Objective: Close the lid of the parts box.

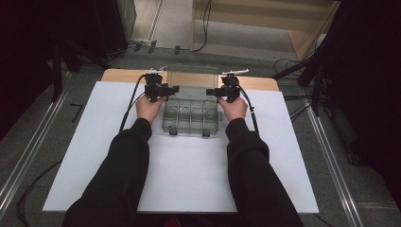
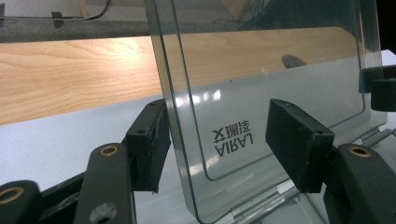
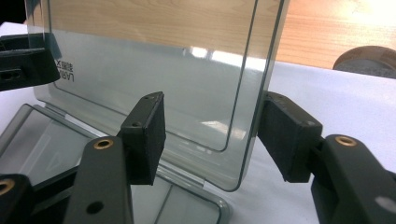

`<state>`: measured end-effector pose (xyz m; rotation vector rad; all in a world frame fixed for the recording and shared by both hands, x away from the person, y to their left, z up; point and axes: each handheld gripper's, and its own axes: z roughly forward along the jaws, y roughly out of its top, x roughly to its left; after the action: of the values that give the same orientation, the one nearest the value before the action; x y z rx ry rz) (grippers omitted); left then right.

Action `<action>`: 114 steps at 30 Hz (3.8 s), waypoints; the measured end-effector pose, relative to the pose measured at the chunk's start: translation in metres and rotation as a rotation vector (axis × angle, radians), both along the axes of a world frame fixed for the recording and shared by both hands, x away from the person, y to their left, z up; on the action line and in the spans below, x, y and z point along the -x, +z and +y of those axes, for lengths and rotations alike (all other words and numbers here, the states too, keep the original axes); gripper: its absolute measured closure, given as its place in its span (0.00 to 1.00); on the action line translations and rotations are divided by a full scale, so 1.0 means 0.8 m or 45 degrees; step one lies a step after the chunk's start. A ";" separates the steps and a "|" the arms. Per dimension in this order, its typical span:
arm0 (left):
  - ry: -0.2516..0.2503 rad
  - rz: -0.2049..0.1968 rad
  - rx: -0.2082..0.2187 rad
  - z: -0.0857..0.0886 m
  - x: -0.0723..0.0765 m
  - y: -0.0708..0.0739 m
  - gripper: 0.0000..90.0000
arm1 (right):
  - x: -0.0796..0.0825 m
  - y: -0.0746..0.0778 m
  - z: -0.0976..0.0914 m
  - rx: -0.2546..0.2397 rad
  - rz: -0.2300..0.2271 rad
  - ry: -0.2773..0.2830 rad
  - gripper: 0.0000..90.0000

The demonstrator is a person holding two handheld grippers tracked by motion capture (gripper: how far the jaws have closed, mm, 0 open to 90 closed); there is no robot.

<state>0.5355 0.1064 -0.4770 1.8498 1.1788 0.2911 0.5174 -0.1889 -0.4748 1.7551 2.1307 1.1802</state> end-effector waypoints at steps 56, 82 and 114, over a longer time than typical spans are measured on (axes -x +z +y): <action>-0.186 0.010 0.013 0.032 0.065 0.030 0.32 | 0.076 0.015 -0.005 0.059 -0.331 0.153 0.45; -0.354 0.131 -0.008 0.033 0.101 0.079 1.00 | 0.092 0.015 -0.010 0.055 -0.309 0.181 0.39; -0.446 0.120 -0.014 0.062 0.146 0.111 1.00 | 0.170 0.022 -0.047 -0.012 -0.185 0.253 0.42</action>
<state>0.4188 0.1560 -0.3880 2.0570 0.8930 0.0130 0.3816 -0.2266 -0.4569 1.4383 2.2556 1.3220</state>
